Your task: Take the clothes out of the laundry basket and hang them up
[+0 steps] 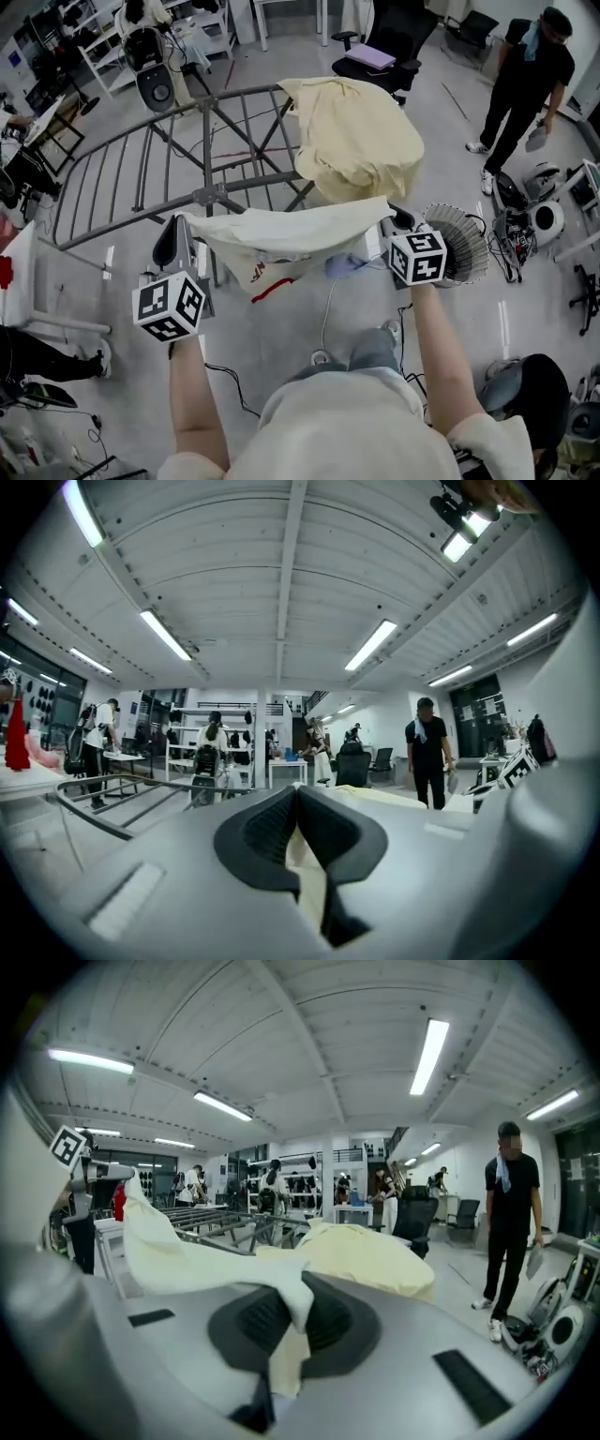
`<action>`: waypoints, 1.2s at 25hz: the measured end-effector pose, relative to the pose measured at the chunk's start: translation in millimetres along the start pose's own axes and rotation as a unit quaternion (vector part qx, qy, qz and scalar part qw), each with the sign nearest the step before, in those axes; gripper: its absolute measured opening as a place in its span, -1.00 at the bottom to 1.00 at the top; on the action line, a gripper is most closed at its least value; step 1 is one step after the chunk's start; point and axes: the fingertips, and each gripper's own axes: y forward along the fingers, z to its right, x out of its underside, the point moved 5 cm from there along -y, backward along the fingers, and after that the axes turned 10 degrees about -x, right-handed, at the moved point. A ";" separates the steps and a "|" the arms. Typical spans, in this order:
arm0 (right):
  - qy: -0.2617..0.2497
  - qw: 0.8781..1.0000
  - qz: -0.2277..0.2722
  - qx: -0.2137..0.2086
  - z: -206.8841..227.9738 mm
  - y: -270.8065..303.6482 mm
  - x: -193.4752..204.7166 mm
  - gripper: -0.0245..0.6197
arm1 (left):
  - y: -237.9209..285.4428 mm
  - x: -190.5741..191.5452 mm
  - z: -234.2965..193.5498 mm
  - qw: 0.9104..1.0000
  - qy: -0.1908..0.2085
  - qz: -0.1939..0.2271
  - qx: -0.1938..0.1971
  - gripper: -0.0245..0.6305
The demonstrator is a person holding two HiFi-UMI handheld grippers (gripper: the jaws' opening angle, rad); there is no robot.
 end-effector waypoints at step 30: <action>-0.113 0.970 0.102 -0.190 -243.9 312.4 -238.8 -0.90 | 0.9 -45.7 -387.8 0.937 -0.037 0.078 -0.340 -0.87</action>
